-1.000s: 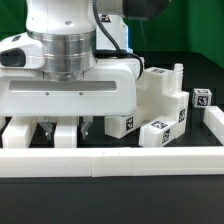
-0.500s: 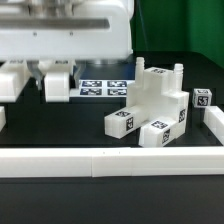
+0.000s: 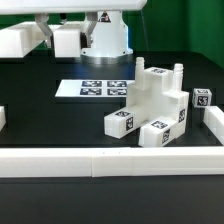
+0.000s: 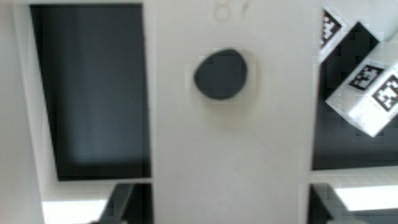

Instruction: Assemble chair

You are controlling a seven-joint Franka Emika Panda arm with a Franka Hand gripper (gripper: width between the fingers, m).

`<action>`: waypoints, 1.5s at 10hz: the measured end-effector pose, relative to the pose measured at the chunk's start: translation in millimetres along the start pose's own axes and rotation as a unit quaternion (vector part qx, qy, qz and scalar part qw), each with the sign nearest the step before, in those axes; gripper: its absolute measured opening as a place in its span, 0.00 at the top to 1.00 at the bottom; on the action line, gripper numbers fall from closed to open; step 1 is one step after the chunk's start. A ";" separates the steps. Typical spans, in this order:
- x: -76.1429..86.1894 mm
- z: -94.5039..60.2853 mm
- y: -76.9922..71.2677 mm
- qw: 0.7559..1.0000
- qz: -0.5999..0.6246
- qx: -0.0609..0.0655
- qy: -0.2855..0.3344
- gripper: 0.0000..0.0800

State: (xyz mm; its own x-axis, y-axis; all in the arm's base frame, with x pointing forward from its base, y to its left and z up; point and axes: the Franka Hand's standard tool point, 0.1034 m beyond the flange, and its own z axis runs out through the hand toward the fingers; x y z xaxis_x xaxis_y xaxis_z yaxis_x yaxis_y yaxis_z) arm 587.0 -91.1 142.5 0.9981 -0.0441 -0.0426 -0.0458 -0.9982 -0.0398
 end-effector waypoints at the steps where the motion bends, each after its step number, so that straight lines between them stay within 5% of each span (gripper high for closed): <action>1: -0.1 0.6 -0.6 1.000 0.030 0.001 0.000 0.64; 4: -5.9 5.0 -7.0 0.982 0.190 0.002 -0.006 0.64; 9: -5.9 -3.0 -91.6 0.901 0.433 0.009 -0.004 0.64; 13: -6.3 -0.5 -100.5 0.904 0.428 0.007 -0.004 0.64; 15: -9.1 4.6 -121.9 0.928 0.373 -0.005 0.002 0.64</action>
Offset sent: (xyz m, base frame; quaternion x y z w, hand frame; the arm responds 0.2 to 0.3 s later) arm -0.0220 0.0124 0.0098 -0.0301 -0.0091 0.2854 0.9579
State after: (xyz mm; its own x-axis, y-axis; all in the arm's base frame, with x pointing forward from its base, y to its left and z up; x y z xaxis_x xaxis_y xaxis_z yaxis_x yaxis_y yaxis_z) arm 583.4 31.2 143.2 0.6888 -0.7231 -0.0512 -0.7238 -0.6900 0.0084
